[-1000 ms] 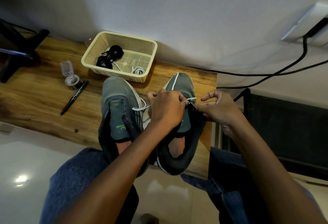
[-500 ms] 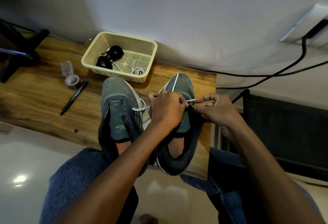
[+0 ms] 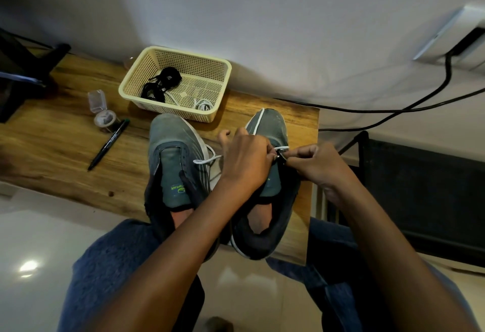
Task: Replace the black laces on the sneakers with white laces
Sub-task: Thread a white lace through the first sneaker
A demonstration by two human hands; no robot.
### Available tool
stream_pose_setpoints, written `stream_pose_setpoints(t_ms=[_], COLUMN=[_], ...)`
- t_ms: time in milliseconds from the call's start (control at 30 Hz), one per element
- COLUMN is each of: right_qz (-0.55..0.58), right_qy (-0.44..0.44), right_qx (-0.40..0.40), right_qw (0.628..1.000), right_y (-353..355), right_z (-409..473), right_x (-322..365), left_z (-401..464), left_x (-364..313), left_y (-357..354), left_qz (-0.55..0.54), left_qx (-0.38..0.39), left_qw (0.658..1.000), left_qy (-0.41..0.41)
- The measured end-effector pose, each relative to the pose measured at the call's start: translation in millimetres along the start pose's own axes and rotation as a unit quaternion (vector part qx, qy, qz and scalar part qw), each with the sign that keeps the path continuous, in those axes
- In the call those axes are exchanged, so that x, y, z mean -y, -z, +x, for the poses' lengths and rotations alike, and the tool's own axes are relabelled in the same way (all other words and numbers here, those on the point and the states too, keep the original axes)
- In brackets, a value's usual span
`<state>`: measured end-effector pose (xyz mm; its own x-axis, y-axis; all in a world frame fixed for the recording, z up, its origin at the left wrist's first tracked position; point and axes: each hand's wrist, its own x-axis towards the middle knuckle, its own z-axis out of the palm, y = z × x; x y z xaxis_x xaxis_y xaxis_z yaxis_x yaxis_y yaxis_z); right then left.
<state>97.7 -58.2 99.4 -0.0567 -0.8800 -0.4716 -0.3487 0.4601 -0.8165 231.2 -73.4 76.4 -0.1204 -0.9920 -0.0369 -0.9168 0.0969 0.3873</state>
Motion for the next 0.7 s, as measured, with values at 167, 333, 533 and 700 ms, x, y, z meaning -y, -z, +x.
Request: stream_pose_setpoints(t_ms=[167,333,533,700], right_qz=[-0.028,-0.107,-0.219,-0.227], right_qy=[0.020,0.066,0.140,0.161], right_qx=[0.007,0.005,-0.008,-0.002], right_qw=[0.999,0.992,0.966,0.961], right_y=[-0.8,-1.6,-3.1,-1.2], right_z=[1.4,1.6,-0.2,0.4], right_x=[-1.5,-1.9,0.1,-1.3], left_z=[0.3,-0.9,-1.0,0.9], left_x=[-1.3,-2.2,2.3,6.9], left_y=[-0.4,-1.1,-4.9,-7.9], left_qz=[0.041,0.045,0.018,-0.030], left_qx=[-0.011,-0.017,-0.016,-0.010], left_qw=[0.999,0.998,0.999,0.999], left_qy=[-0.020,-0.038,-0.029,-0.009])
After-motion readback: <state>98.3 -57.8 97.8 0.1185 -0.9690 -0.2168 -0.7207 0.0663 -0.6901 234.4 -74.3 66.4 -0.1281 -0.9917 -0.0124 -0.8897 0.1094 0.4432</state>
